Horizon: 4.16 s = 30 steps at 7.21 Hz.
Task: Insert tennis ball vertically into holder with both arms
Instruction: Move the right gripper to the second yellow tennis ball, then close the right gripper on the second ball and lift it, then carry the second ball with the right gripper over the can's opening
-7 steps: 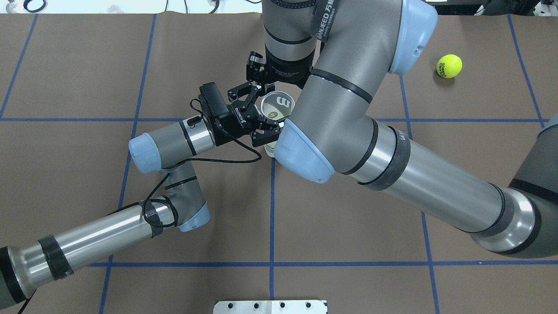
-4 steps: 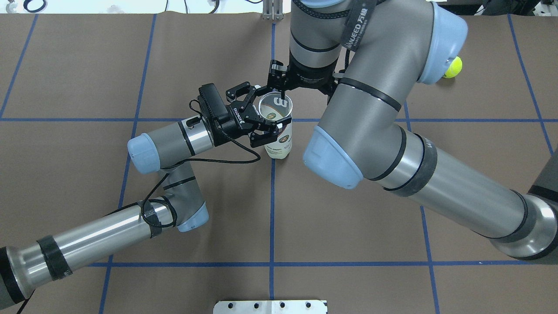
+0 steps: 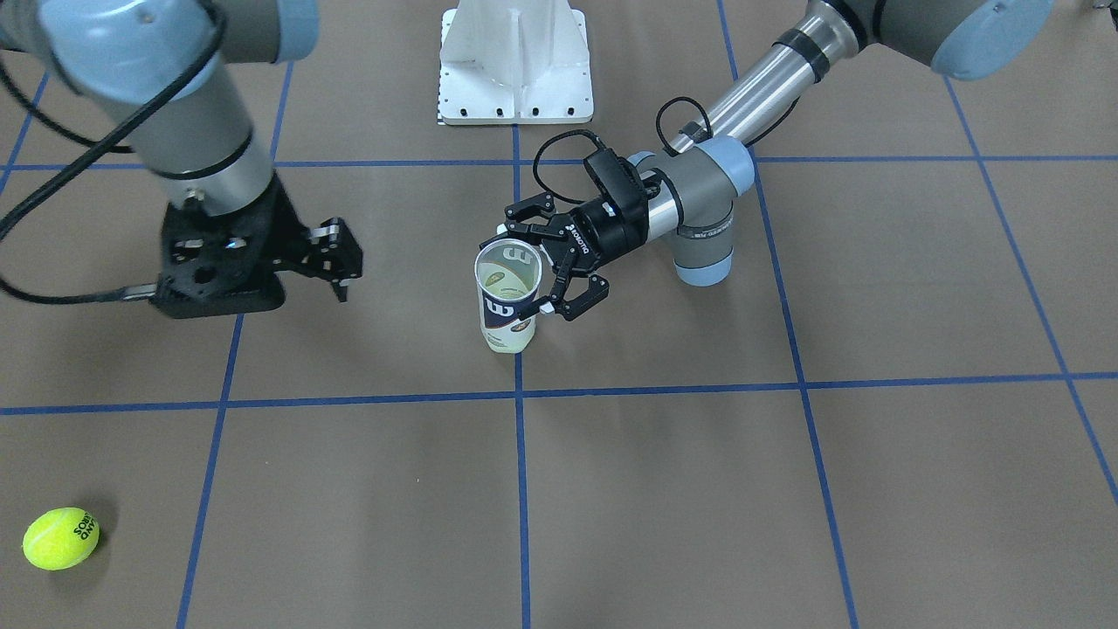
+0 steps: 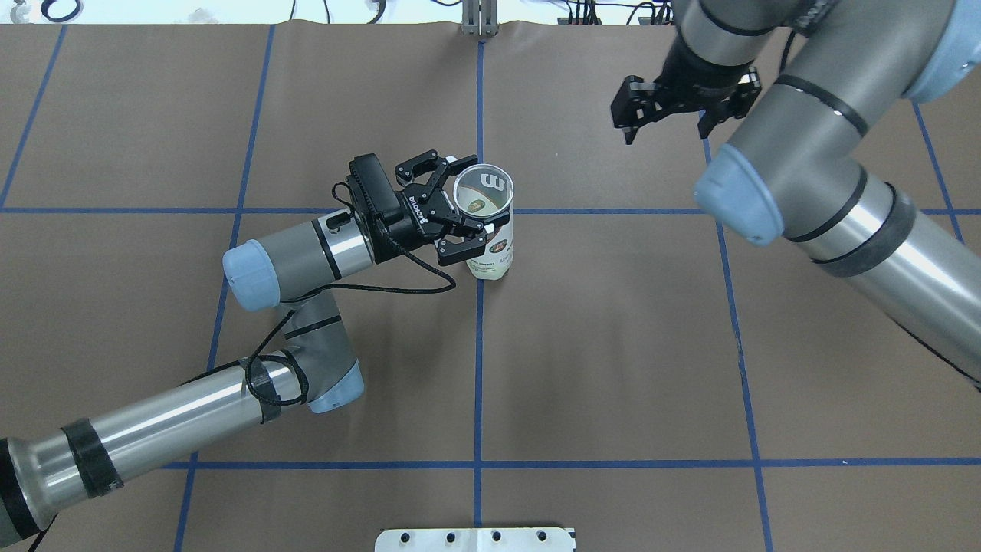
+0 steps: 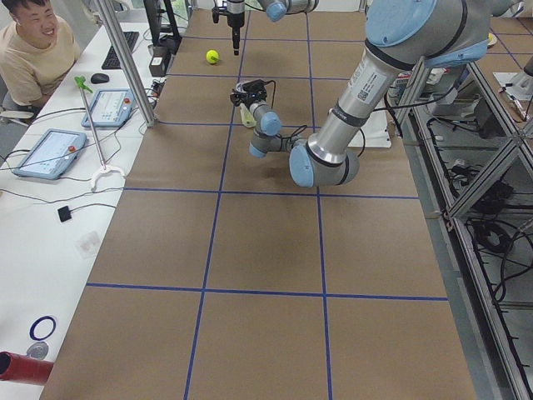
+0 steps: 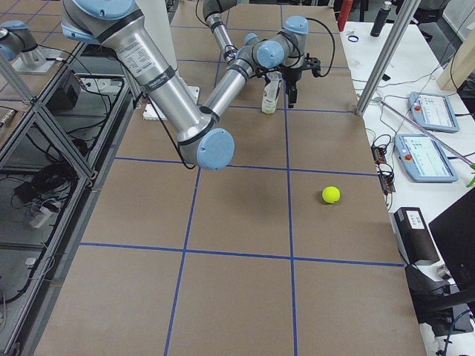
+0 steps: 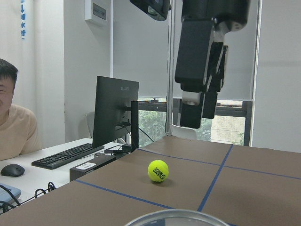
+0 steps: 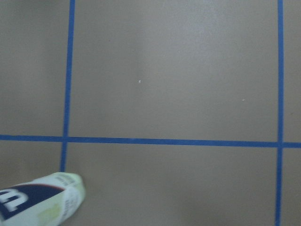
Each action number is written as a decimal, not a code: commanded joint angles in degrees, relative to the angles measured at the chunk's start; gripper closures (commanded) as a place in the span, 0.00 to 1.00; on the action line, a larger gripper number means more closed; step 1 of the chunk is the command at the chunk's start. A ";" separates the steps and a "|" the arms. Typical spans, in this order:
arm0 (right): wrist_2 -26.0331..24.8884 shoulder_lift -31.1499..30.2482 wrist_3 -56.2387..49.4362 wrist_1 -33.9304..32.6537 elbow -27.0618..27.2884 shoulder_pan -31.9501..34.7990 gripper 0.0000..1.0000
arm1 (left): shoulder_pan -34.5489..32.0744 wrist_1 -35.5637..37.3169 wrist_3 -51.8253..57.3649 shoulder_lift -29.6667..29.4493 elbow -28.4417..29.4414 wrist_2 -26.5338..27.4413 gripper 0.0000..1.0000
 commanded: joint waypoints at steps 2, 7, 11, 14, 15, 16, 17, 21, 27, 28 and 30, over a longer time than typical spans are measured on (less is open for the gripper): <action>3.43 -3.38 -19.84 11.95 -17.84 8.94 0.02 | 0.14 0.07 0.00 0.23 -0.04 0.00 0.01; -13.05 -1.81 -24.70 35.32 -43.31 7.22 0.01 | 0.23 0.07 0.00 0.24 -0.13 0.00 0.01; -16.87 2.08 -24.18 38.04 -50.10 4.57 0.01 | 0.32 0.07 0.09 0.15 -0.13 0.00 0.01; -18.55 1.10 -24.27 37.78 -50.01 4.48 0.95 | 0.41 0.16 0.09 0.06 -0.13 0.00 0.01; -18.02 1.89 -23.92 37.78 -49.05 5.44 1.00 | 0.32 0.16 0.09 0.06 -0.22 0.00 0.01; -13.32 1.98 -21.05 37.69 -46.87 6.75 1.00 | 0.32 0.16 0.09 0.06 -0.22 0.00 0.01; -6.75 1.98 -16.32 37.69 -43.63 7.98 1.00 | 0.32 0.16 0.09 0.06 -0.22 0.00 0.01; 10.60 0.67 10.23 34.12 -22.65 8.17 1.00 | 0.41 0.33 0.09 0.06 -0.22 0.00 0.01; -3.56 11.62 34.43 3.37 2.72 -12.01 1.00 | 0.58 1.12 0.00 -0.38 -0.22 0.00 0.01; -5.95 11.91 34.44 2.28 2.72 -13.87 1.00 | 0.67 1.12 0.00 -0.38 -0.22 0.00 0.01; -7.90 13.40 34.79 2.18 1.94 -16.16 1.00 | 1.20 1.12 0.00 -0.38 -0.22 0.00 0.01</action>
